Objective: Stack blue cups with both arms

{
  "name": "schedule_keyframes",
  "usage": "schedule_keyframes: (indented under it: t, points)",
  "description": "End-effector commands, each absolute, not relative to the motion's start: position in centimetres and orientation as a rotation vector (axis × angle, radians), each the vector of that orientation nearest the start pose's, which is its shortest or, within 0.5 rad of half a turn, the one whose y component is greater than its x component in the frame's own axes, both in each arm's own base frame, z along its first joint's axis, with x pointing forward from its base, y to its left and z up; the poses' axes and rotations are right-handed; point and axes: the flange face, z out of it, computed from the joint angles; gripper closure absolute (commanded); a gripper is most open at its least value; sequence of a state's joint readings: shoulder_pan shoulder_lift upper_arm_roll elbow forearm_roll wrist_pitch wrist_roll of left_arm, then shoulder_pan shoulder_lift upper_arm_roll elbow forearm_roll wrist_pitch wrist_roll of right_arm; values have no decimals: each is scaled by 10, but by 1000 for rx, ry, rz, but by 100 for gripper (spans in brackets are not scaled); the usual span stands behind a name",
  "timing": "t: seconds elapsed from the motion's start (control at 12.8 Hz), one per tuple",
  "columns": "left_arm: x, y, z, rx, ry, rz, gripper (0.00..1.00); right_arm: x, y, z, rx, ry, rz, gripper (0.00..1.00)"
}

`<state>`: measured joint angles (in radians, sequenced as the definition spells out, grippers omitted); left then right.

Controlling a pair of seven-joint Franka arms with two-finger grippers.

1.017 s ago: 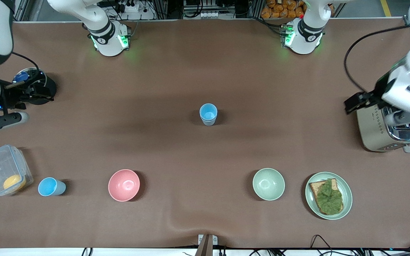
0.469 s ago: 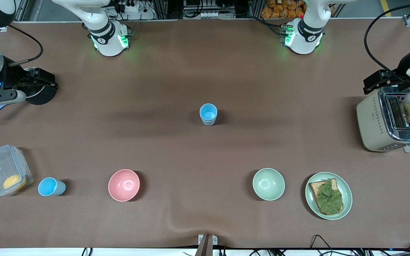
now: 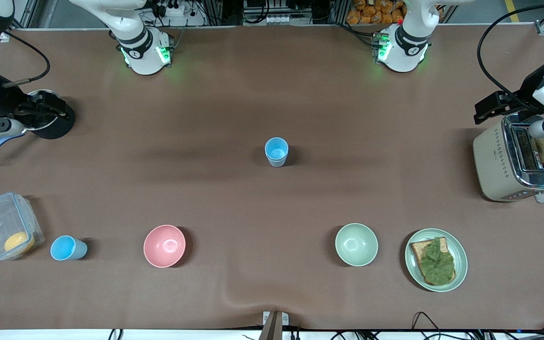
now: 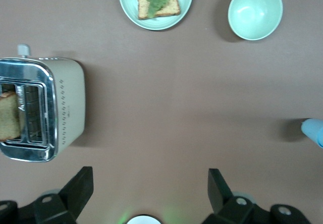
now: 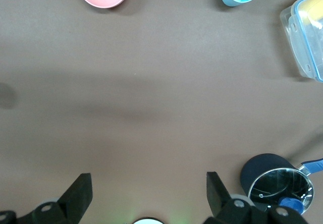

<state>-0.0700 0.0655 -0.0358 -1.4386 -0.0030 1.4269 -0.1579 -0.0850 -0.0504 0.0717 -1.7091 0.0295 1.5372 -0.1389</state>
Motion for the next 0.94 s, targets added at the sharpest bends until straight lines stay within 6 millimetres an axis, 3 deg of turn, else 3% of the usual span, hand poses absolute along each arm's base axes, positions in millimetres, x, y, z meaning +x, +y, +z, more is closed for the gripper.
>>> schedule_keyframes:
  t: [0.0,0.86]
  points:
    - [552,-55,640,-3160,-67,136,0,528,-6,596,-3117,-164,155,0]
    - [555,-52,637,-3147,-79,133,0,530,-2,599,-3111,-173,137,0]
